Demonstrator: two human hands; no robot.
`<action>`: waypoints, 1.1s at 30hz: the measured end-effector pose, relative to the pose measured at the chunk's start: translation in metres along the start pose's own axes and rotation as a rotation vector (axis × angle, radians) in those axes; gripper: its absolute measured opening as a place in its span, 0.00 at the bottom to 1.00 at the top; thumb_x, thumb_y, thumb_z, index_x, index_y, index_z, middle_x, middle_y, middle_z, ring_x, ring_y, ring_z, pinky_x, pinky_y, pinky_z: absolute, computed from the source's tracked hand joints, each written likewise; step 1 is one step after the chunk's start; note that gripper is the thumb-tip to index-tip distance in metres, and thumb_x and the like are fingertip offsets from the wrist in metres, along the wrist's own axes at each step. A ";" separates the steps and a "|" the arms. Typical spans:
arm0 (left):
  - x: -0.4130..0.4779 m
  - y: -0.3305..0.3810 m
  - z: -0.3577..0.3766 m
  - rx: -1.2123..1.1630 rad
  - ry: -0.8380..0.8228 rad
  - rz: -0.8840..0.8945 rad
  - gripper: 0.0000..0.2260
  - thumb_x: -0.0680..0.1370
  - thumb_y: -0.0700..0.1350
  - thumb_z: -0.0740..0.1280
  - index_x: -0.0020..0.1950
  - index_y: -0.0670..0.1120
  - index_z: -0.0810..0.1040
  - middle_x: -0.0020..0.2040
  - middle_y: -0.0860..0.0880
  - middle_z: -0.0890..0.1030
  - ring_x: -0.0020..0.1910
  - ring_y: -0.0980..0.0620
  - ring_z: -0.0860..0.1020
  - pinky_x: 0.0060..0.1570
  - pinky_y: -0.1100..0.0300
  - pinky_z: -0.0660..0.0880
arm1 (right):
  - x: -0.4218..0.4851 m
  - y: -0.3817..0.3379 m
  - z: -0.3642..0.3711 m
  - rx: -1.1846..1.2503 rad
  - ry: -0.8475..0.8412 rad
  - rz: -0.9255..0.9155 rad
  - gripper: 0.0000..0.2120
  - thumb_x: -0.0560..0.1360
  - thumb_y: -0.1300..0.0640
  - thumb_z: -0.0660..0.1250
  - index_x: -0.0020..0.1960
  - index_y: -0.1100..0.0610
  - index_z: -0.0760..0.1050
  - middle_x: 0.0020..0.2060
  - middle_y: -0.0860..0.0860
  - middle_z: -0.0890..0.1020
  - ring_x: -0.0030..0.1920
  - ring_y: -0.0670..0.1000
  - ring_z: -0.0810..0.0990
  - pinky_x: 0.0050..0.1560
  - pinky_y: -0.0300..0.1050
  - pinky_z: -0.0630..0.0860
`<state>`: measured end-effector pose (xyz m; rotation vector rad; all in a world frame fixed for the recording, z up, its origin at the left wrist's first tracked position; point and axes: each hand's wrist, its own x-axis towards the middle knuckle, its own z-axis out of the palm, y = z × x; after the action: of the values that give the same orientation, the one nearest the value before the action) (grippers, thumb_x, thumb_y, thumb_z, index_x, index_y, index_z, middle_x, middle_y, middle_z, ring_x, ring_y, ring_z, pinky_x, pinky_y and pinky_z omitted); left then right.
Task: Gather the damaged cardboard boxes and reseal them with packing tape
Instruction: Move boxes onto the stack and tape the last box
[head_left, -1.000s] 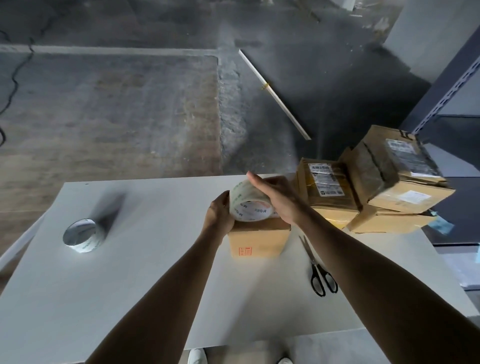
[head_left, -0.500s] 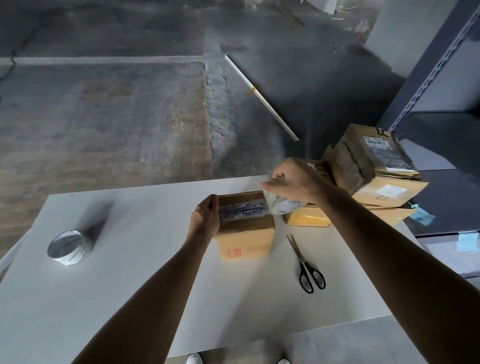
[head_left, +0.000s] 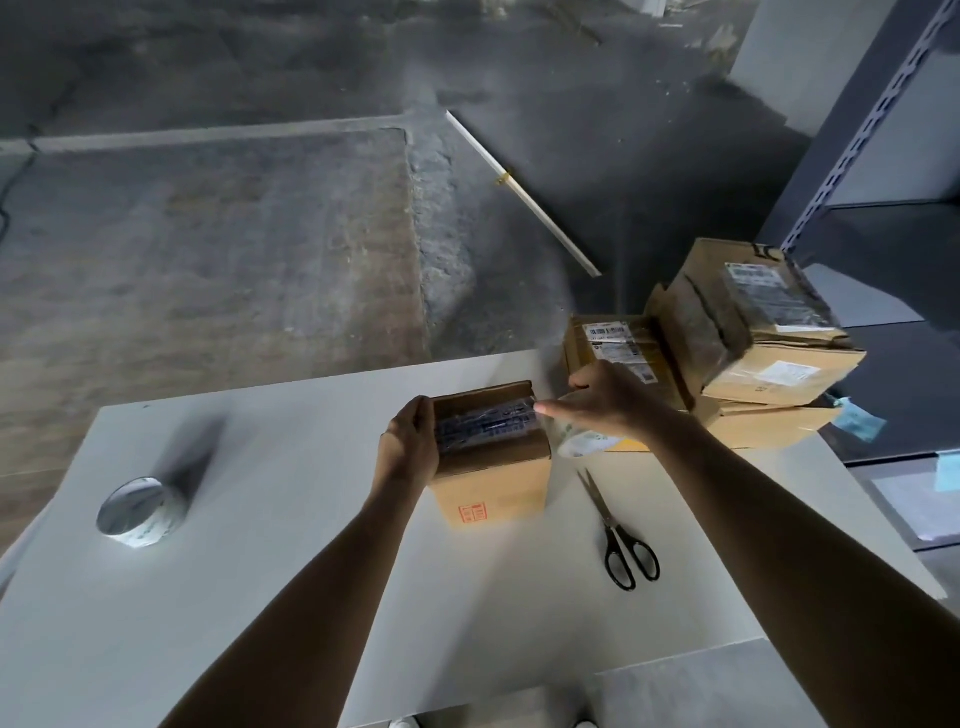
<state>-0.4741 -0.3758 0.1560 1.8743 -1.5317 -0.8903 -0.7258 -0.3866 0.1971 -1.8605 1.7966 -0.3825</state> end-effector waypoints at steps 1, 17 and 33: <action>0.000 0.000 0.001 0.005 0.002 0.003 0.16 0.85 0.53 0.51 0.55 0.47 0.75 0.48 0.47 0.78 0.37 0.55 0.74 0.28 0.63 0.67 | 0.000 0.004 0.003 0.022 -0.001 0.003 0.23 0.72 0.39 0.72 0.32 0.55 0.72 0.25 0.50 0.72 0.27 0.46 0.72 0.32 0.40 0.67; -0.003 0.047 0.019 0.666 -0.493 0.593 0.56 0.63 0.81 0.58 0.80 0.54 0.40 0.81 0.50 0.41 0.79 0.48 0.38 0.74 0.43 0.35 | 0.001 0.015 0.024 0.304 0.081 -0.028 0.20 0.80 0.44 0.65 0.33 0.52 0.71 0.25 0.46 0.74 0.24 0.40 0.75 0.29 0.34 0.69; 0.010 0.057 0.014 0.361 -0.410 0.692 0.41 0.60 0.68 0.75 0.69 0.60 0.63 0.66 0.60 0.63 0.67 0.54 0.65 0.66 0.50 0.69 | -0.014 0.013 -0.004 0.997 0.128 0.051 0.21 0.70 0.39 0.69 0.44 0.59 0.80 0.43 0.61 0.84 0.45 0.61 0.84 0.49 0.56 0.80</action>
<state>-0.5187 -0.3967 0.1897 1.2315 -2.5114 -0.7153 -0.7399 -0.3736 0.1951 -1.0859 1.3103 -1.1424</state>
